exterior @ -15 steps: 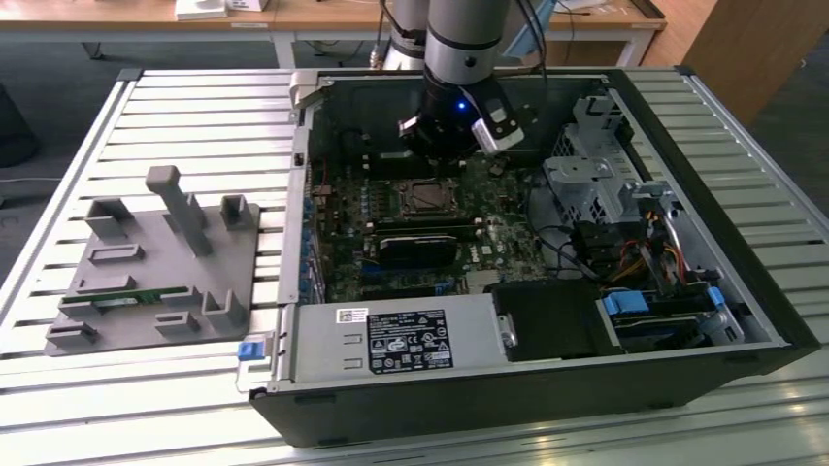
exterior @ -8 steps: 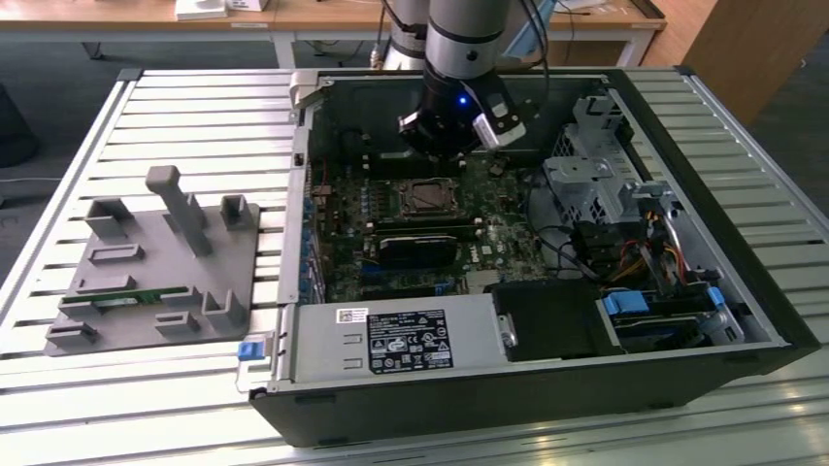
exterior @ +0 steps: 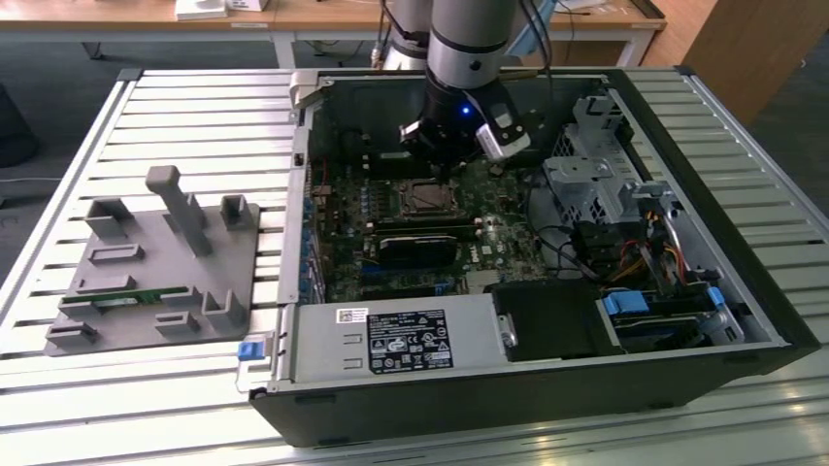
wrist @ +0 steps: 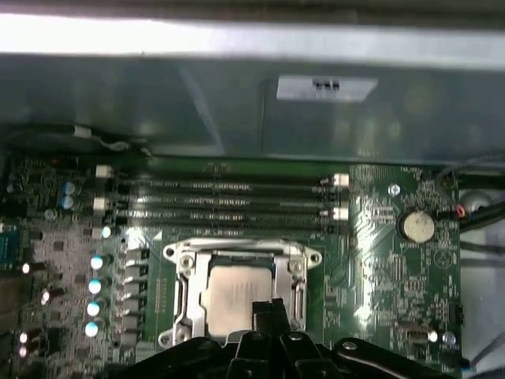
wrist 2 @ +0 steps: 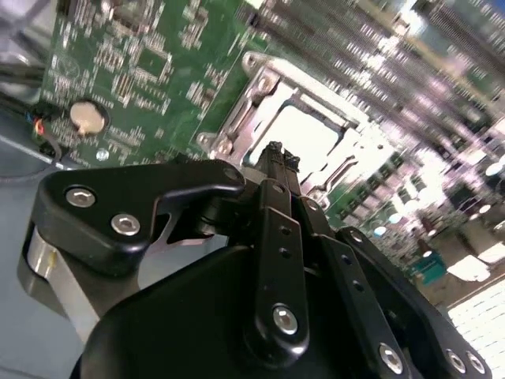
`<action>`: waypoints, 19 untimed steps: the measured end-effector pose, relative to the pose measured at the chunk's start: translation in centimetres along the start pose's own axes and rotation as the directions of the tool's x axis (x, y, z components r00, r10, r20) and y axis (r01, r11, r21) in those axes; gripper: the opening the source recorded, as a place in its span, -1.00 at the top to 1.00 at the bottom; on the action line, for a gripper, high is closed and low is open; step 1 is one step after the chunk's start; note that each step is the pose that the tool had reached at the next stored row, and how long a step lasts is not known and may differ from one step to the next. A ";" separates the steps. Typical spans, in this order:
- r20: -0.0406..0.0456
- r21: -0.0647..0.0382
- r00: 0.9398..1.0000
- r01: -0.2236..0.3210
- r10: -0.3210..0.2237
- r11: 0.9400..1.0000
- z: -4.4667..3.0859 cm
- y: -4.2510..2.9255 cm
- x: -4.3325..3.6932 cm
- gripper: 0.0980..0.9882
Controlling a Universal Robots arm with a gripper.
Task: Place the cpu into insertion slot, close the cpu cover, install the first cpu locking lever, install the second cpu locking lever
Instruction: 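Install the second cpu locking lever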
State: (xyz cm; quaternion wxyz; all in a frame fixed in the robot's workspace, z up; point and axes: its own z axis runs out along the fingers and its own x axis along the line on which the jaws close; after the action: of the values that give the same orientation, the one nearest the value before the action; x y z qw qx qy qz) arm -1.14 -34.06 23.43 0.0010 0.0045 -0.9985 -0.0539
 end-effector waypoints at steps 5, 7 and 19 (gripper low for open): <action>0.000 0.000 1.000 0.000 0.000 1.000 -0.11 -1.47 0.01 0.98; 0.000 0.000 1.000 0.000 0.000 1.000 -0.09 -1.82 0.02 0.98; 0.000 0.000 1.000 0.000 0.000 1.000 0.01 -2.93 0.15 0.98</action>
State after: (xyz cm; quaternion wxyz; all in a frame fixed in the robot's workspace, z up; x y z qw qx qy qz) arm -1.26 -36.97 23.10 0.0013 0.0044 -0.9985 -0.0539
